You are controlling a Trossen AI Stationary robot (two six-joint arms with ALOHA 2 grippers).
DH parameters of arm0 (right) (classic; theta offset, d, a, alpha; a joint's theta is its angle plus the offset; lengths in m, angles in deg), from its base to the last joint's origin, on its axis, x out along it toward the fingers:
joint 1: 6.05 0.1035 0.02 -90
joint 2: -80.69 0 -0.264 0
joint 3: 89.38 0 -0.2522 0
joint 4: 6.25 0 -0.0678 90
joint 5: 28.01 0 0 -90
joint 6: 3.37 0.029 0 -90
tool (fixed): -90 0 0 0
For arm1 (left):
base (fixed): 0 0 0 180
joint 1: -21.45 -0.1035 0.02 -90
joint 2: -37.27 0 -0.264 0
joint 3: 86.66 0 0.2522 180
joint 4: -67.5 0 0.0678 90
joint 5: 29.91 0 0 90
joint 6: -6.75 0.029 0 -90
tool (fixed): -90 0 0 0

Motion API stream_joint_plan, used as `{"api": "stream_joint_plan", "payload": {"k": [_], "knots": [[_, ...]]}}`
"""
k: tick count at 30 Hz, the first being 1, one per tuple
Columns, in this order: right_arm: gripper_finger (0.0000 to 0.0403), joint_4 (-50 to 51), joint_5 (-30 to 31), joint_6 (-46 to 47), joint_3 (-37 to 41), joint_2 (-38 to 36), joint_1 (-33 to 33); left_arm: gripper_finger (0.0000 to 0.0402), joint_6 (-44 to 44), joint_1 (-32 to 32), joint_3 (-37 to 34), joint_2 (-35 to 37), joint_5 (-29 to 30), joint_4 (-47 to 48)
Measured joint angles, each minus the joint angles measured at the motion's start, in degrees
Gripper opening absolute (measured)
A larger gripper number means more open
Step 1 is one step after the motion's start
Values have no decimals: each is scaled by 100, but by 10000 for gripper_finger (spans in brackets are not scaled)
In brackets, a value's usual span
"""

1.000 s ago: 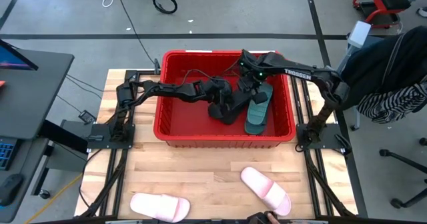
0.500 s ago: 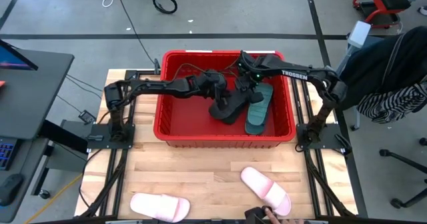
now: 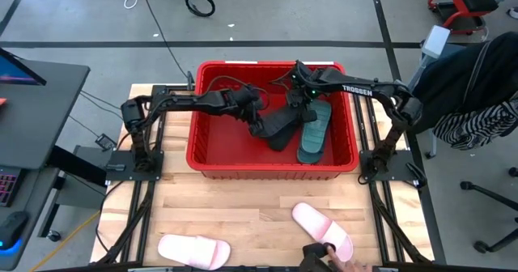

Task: Pick and place slides into bin
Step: Put the black slides into the red bin

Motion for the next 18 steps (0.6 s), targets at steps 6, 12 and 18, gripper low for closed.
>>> {"api": "stream_joint_plan", "payload": {"k": [6,12,18], "knots": [[385,-3,45,-30,2,2,3,118,-149,-6,98,18,-497,-38],[384,47,67,-186,2,2,1,116,245,29,507,336,-288,332],[384,57,45,-243,1,7,4,113,299,-550,424,252,215,447]]}}
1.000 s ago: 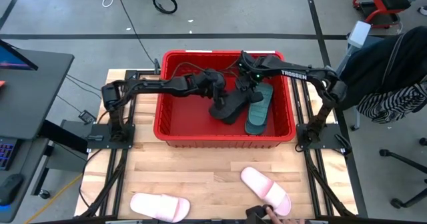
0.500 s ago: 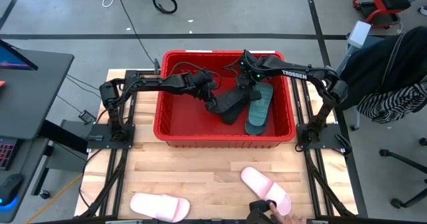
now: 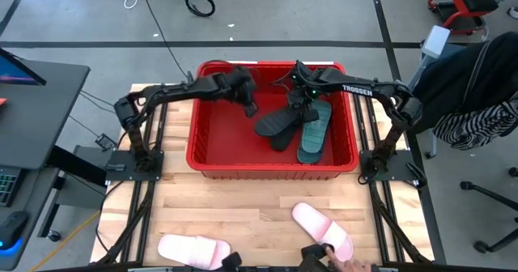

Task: Pick and place slides into bin
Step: Put the black slides into the red bin

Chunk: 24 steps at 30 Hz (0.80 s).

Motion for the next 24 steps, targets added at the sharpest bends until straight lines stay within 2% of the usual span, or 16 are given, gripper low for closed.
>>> {"api": "stream_joint_plan", "payload": {"k": [4,8,18,24], "knots": [[385,-11,-7,-224,1,0,3,112,-131,-114,-73,-342,-71,32],[385,-129,-15,-242,1,2,2,107,-97,46,-68,-427,-559,-73],[385,-519,0,-249,7,9,1,95,-26,1229,-67,-433,-776,-164],[385,-493,44,-236,5,-2,1,94,-613,1495,-67,-433,-778,-690]]}}
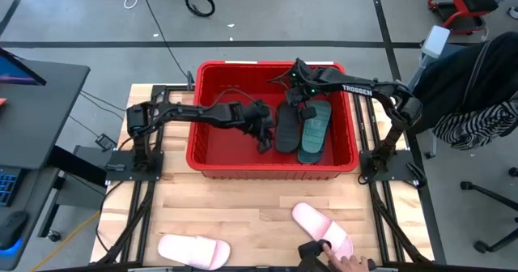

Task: Pick and place slides into bin
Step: Put the black slides into the red bin

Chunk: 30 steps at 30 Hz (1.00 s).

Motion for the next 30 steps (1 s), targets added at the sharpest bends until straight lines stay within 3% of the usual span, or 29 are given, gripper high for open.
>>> {"api": "stream_joint_plan", "payload": {"k": [16,24,30], "knots": [[382,603,230,371,0,-824,203,82,141,-265,2,-210,11,-42],[380,590,53,1597,0,-1555,790,74,224,-358,2,611,30,743],[369,125,287,2723,0,-2104,1997,72,364,-54,2,1470,2,1005]]}}
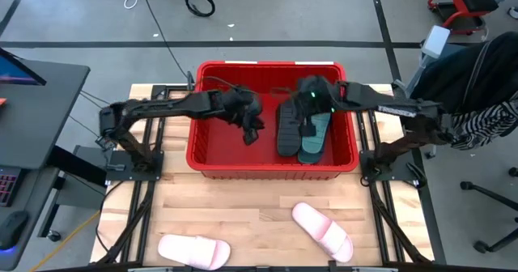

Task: Pick and place slides into bin
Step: Put the black slides into the red bin

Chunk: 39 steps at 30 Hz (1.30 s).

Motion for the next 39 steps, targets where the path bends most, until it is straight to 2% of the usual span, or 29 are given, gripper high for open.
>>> {"api": "stream_joint_plan", "payload": {"k": [4,8,10,12,14,19,23,26,29,34,39], "knots": [[364,-476,653,958,-5,-349,993,75,-1,322,2,537,-4,-31],[361,-260,1819,2364,-11,-557,1862,70,-132,659,2,949,-9,-44],[359,159,2136,3191,-11,-580,2029,66,-223,820,2,1101,0,-140],[355,724,2162,3913,-11,-552,2012,62,-339,978,2,1219,44,-254],[351,1276,2074,4208,-11,-455,1868,59,-487,1106,4,1287,82,-452],[343,1770,1495,3521,-11,-46,995,51,-678,1328,9,1358,260,-944],[340,1766,1197,2157,-11,457,9,51,-773,1317,9,1352,651,-1035],[337,1677,1154,1035,-9,833,-611,51,-994,1139,9,1349,1031,-717],[332,1421,977,244,-9,1184,-1068,48,-1144,865,9,1345,1124,-375],[325,1209,596,-57,-9,1587,-1471,36,-1434,435,9,1314,1395,518],[322,1196,268,-325,-8,1741,-1586,22,-1549,-48,2,1167,1563,1304]]}}
